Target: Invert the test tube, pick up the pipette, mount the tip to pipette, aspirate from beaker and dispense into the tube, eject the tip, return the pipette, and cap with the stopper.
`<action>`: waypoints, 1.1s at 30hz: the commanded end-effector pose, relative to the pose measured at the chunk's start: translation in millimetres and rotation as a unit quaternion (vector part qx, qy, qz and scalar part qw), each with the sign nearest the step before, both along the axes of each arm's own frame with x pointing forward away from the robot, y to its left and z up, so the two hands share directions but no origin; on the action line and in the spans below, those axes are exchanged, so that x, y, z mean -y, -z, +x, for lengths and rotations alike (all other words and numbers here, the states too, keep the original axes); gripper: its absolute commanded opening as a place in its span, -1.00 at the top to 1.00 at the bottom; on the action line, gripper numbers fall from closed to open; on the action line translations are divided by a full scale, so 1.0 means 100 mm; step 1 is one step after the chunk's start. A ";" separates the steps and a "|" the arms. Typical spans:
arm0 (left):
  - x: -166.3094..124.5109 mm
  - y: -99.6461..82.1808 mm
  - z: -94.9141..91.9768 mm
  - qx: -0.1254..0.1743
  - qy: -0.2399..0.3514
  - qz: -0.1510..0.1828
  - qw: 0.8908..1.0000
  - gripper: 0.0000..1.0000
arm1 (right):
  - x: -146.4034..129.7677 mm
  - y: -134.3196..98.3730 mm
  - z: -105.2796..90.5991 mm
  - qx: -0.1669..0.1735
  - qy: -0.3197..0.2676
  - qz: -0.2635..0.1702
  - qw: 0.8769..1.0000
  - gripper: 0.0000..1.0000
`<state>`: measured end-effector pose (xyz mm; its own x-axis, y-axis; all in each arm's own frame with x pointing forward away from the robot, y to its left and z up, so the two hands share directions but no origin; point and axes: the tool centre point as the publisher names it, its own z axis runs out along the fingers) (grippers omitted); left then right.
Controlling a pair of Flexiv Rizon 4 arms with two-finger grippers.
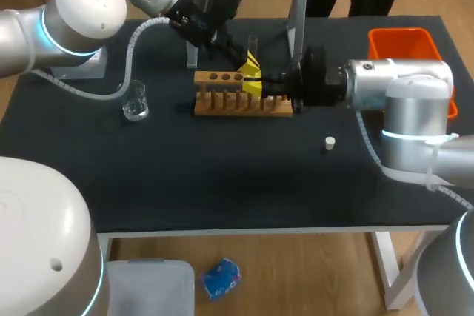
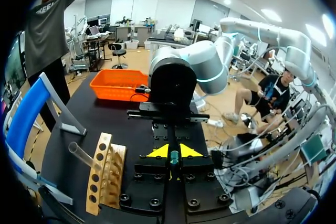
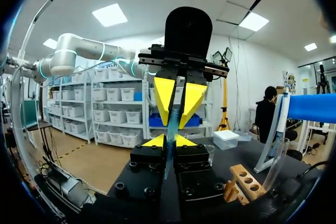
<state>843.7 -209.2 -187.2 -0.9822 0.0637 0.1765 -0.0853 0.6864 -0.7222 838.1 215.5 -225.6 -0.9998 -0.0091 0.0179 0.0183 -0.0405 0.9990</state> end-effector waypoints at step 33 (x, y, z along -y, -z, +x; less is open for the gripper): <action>-0.01 -0.02 0.03 -0.001 0.000 0.003 1.000 -1.00 | 0.71 0.31 -0.17 0.034 -0.067 -0.008 0.997 1.00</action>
<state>845.5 -208.2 -187.2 -0.9828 0.0605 0.1743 -0.0858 0.6863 -0.7222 818.3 159.9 -250.1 -0.9915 -0.1205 -0.0483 -0.0467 -0.0156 0.9988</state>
